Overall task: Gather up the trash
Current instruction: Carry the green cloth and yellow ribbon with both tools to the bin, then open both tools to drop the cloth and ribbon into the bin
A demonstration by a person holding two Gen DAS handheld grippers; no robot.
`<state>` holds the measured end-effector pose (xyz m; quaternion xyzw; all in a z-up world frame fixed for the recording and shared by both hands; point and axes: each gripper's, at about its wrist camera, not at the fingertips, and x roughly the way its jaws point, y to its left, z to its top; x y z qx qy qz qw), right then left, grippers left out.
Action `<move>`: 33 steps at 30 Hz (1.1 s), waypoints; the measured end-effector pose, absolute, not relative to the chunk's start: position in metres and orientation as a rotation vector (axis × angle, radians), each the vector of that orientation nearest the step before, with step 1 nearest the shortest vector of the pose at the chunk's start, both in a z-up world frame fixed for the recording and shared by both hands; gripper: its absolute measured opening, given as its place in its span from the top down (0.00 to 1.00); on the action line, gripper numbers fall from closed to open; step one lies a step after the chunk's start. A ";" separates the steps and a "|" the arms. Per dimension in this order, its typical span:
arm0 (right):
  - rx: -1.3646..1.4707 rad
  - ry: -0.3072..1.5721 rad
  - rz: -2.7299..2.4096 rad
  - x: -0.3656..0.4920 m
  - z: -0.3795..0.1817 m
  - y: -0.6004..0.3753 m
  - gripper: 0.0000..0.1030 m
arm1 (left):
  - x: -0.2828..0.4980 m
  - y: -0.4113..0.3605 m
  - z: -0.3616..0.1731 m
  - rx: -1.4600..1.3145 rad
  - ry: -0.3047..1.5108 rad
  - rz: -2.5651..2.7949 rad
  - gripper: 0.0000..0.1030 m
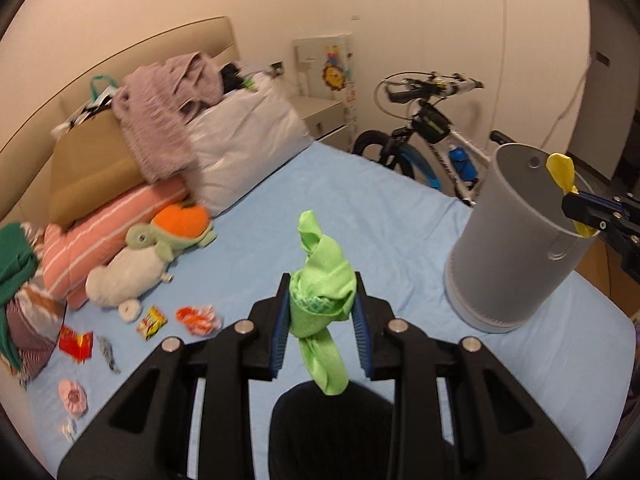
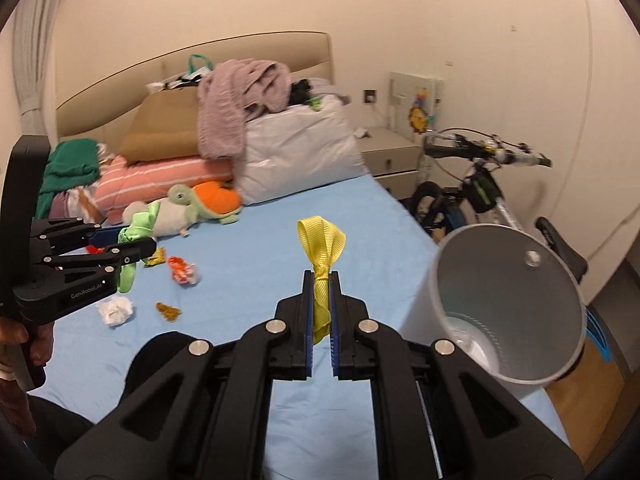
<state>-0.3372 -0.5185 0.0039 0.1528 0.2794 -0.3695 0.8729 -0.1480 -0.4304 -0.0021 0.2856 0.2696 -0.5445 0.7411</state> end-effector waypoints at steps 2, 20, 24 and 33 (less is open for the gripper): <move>0.334 0.577 -0.843 -0.367 0.009 -0.533 0.95 | -0.174 -0.454 0.007 0.650 0.557 -1.262 0.72; 0.434 0.561 -1.056 -0.489 0.013 -0.611 0.95 | -0.333 -0.599 0.006 0.858 0.453 -1.602 0.72; 0.463 0.561 -1.057 -0.495 0.009 -0.626 0.94 | -0.338 -0.618 0.002 0.864 0.463 -1.623 0.70; 0.484 0.595 -1.062 -0.488 -0.004 -0.651 0.68 | -0.330 -0.644 -0.021 0.874 0.507 -1.604 0.21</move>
